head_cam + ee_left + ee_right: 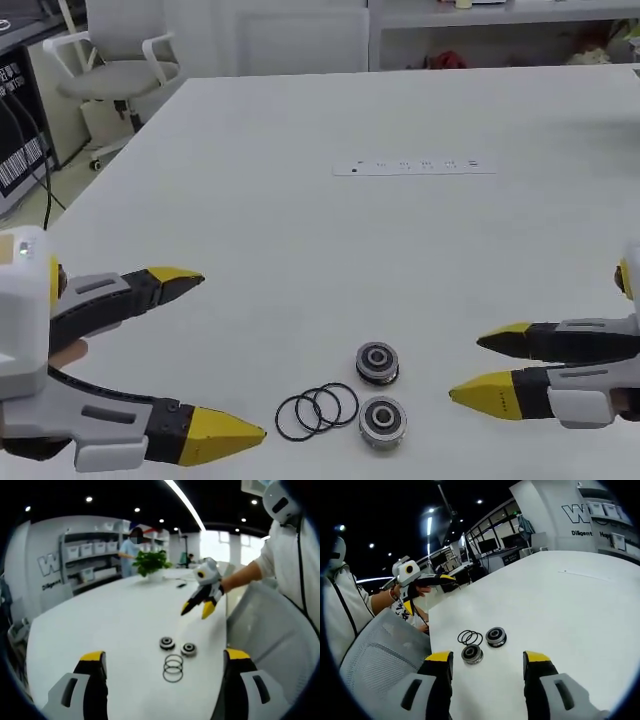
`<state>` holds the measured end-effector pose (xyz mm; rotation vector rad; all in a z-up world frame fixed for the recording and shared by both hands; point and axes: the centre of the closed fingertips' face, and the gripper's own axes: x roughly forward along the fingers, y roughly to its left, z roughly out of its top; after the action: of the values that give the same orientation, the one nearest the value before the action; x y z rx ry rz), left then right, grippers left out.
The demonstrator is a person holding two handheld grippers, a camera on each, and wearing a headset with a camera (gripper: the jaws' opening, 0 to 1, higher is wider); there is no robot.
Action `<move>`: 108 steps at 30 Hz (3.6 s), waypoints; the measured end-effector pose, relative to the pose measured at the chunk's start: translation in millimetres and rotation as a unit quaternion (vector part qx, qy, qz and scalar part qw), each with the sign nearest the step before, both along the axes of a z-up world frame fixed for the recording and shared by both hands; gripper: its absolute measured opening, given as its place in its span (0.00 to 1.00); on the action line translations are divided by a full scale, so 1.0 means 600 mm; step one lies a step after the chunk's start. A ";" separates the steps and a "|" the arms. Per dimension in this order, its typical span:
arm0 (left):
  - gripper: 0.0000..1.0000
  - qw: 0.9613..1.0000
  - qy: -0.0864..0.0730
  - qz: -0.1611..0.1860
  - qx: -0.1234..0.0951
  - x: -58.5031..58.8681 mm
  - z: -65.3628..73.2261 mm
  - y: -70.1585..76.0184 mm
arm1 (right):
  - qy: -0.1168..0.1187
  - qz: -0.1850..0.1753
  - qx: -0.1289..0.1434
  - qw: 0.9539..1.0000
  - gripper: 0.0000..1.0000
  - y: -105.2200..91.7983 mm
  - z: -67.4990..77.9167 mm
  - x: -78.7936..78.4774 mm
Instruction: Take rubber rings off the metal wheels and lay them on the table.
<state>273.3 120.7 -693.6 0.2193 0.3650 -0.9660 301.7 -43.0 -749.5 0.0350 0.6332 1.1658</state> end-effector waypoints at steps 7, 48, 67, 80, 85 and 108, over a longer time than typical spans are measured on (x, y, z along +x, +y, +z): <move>0.97 1.000 -0.005 -0.008 0.004 0.005 0.005 -0.008 | -0.001 0.000 -0.001 1.000 0.53 0.001 -0.007 0.000; 0.86 0.996 -0.012 -0.087 0.017 0.047 -0.014 -0.086 | -0.003 0.020 -0.011 1.000 0.47 0.026 -0.034 0.025; 0.75 0.992 -0.001 -0.123 0.030 0.058 -0.051 -0.122 | -0.002 0.046 -0.007 0.999 0.42 0.053 -0.047 0.030; 0.62 0.990 -0.004 -0.139 0.021 0.076 -0.061 -0.147 | -0.016 0.062 -0.014 0.998 0.35 0.065 -0.062 0.039; 0.56 0.989 -0.001 -0.145 0.024 0.083 -0.074 -0.155 | -0.023 0.072 -0.018 0.997 0.33 0.072 -0.066 0.041; 0.32 0.988 0.032 -0.144 0.035 0.108 -0.138 -0.173 | -0.046 0.099 -0.039 0.993 0.25 0.090 -0.086 0.052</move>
<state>338.3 16.6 -776.5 0.3101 0.4347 -1.2485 332.6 11.3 -800.9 -0.1505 0.6098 1.3252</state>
